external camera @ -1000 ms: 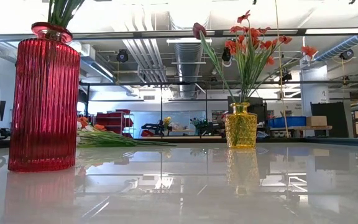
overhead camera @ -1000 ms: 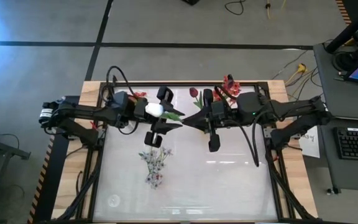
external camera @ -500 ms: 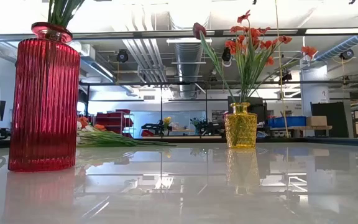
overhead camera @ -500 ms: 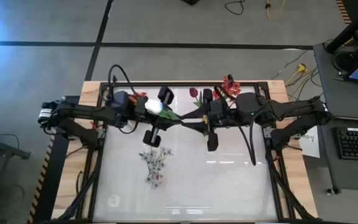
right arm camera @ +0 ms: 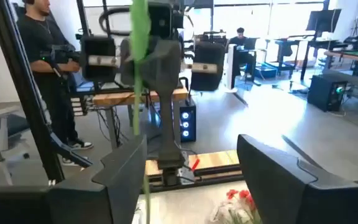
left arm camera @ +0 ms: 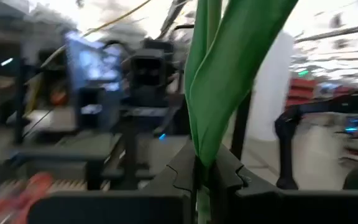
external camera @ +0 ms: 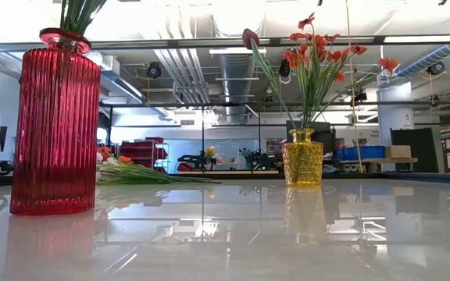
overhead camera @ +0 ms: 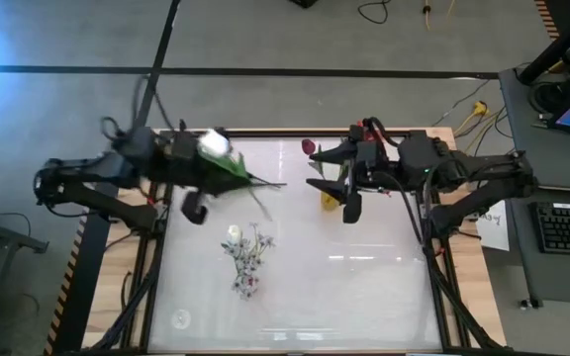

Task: Sort flowers into vase by color
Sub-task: Put the white flower into the red vase

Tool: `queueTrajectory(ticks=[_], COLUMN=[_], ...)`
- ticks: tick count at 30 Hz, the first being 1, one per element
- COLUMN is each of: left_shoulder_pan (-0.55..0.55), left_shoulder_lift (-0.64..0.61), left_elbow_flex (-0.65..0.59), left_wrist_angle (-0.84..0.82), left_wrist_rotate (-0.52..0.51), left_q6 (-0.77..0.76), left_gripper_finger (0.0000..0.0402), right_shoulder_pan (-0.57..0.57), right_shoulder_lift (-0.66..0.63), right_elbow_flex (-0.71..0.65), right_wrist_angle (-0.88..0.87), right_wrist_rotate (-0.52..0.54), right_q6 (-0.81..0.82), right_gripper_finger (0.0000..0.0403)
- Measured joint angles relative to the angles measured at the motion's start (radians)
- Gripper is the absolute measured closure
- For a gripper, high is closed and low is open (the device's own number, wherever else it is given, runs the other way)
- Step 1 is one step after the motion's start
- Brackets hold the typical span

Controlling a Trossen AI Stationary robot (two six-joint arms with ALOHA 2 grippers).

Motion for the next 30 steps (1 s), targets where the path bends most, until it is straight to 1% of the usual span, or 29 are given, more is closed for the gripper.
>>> queueTrajectory(ticks=[2,4,8,10,13,17,19,23,27,30], left_shoulder_pan=[-0.017,-0.048,-0.134,-0.189,-0.292,-0.449,-0.537,-0.703,-0.84,-0.931], left_shoulder_lift=[-0.025,-0.041,-0.059,-0.07,-0.084,-0.086,-0.072,-0.019,0.07,0.145], left_elbow_flex=[0.07,0.132,0.227,0.269,0.291,0.274,0.257,0.211,0.179,0.178], left_wrist_angle=[-0.152,-0.263,-0.418,-0.488,-0.582,-0.672,-0.687,-0.658,-0.632,-0.632], left_wrist_rotate=[-0.061,-0.115,-0.233,-0.321,-0.476,-0.684,-0.786,-0.99,-1.18,-1.352], left_q6=[-0.011,-0.022,-0.079,-0.106,-0.168,-0.255,-0.29,-0.336,-0.357,-0.373], left_gripper_finger=[0.0401,0.0401,0.0401,0.0401,0.0402,0.0402,0.0402,0.0402,0.0402,0.0401], right_shoulder_pan=[0.0,0.001,0.001,0.001,0.001,0.001,0.001,0.001,0.002,0.002], right_shoulder_lift=[-0.007,-0.008,-0.007,-0.004,-0.004,-0.004,-0.004,-0.004,-0.005,-0.007], right_elbow_flex=[0.0,0.0,0.0,0.0,0.0,0.0,0.0,0.0,0.0,0.0], right_wrist_angle=[-0.009,-0.022,-0.035,-0.033,-0.041,-0.072,-0.099,-0.137,-0.159,-0.161], right_wrist_rotate=[-0.001,-0.002,-0.002,-0.002,-0.002,-0.002,-0.002,-0.002,-0.002,-0.002], right_q6=[-0.013,-0.03,-0.039,-0.039,-0.04,-0.037,-0.027,-0.003,0.012,0.012], right_gripper_finger=[0.0152,0.0149,0.0149,0.0152,0.0156,0.0156,0.0157,0.0162,0.0167,0.017])
